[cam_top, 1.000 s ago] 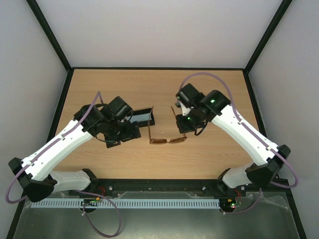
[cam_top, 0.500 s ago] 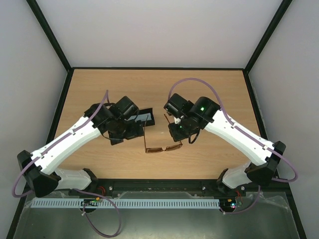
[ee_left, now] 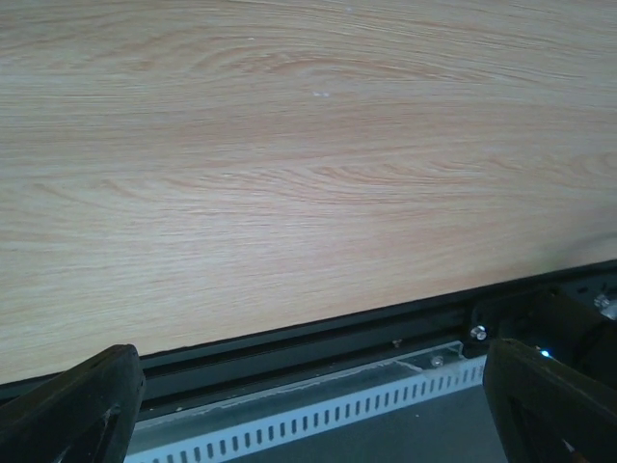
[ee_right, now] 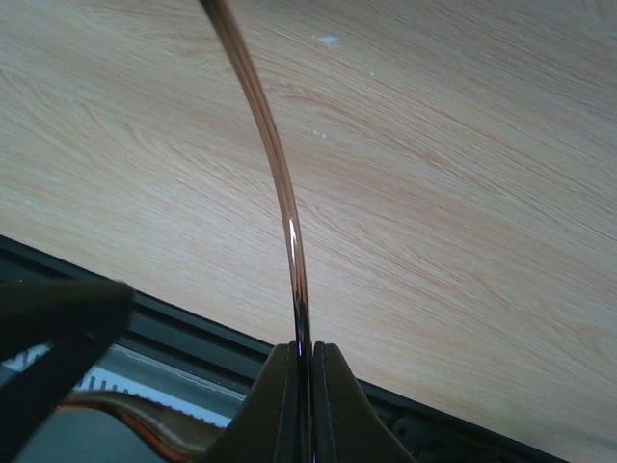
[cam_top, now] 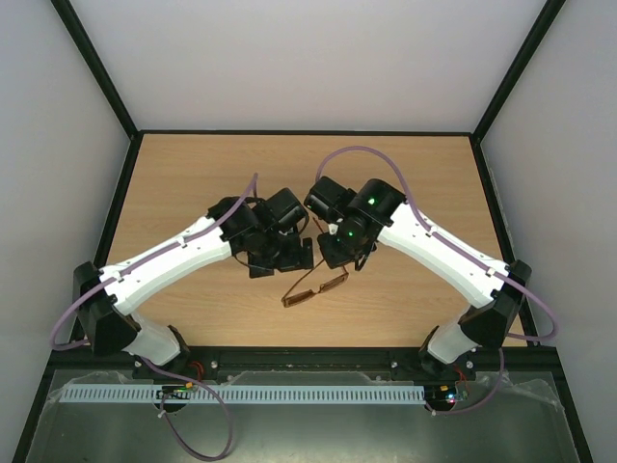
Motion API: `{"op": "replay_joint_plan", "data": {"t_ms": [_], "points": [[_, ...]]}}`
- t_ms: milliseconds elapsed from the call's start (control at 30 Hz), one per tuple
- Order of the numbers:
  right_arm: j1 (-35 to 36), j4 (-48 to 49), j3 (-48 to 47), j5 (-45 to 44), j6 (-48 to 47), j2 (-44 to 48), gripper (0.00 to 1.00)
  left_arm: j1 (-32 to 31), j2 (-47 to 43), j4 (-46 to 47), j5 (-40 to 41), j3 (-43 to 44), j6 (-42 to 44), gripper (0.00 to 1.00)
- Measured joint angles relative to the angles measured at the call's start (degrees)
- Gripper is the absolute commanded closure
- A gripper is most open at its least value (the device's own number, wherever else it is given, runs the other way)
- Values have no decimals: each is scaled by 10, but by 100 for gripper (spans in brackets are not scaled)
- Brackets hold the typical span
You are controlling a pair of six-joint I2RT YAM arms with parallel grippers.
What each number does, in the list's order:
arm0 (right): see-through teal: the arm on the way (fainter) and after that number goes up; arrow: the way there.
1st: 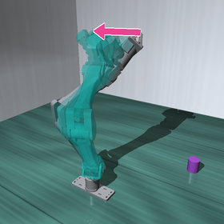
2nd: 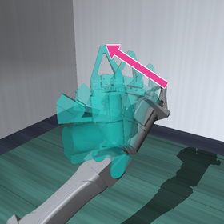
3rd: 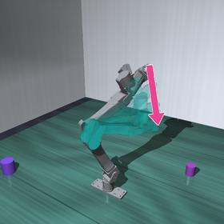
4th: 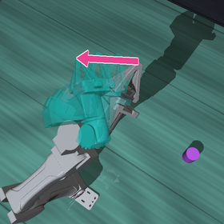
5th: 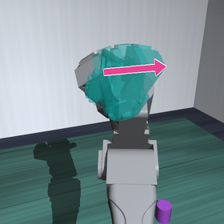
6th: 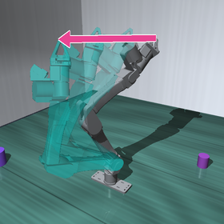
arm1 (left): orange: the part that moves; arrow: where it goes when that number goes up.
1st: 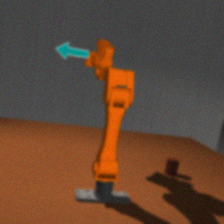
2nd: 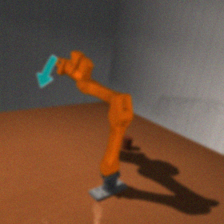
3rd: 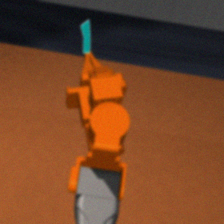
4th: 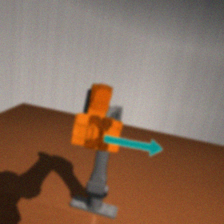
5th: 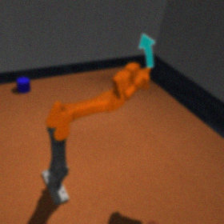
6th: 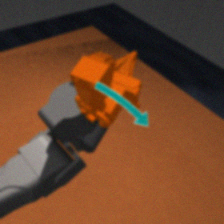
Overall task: Organize the sunglasses
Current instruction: Fold the sunglasses.
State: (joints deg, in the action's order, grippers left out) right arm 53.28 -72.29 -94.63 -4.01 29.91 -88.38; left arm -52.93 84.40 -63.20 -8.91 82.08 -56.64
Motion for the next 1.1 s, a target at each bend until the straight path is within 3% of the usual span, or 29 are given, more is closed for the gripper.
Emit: {"op": "replay_joint_plan", "data": {"t_ms": [233, 500, 767, 933, 1100], "points": [[0, 4, -3, -7, 4, -1, 99, -7, 1, 34, -21, 0, -4, 1], [-15, 15, 29, -33, 21, 19, 99, 35, -21, 37, -33, 4, -3, 1], [-120, 28, 31, -51, 53, 36, 99, 120, -65, 55, -36, 25, -29, 1], [-173, 38, -23, -45, 88, -2, 99, 123, -93, 174, -50, 11, -112, 1], [-218, 55, -83, 23, 127, -51, 98, 99, -121, 331, -30, -38, -197, 1]]}}
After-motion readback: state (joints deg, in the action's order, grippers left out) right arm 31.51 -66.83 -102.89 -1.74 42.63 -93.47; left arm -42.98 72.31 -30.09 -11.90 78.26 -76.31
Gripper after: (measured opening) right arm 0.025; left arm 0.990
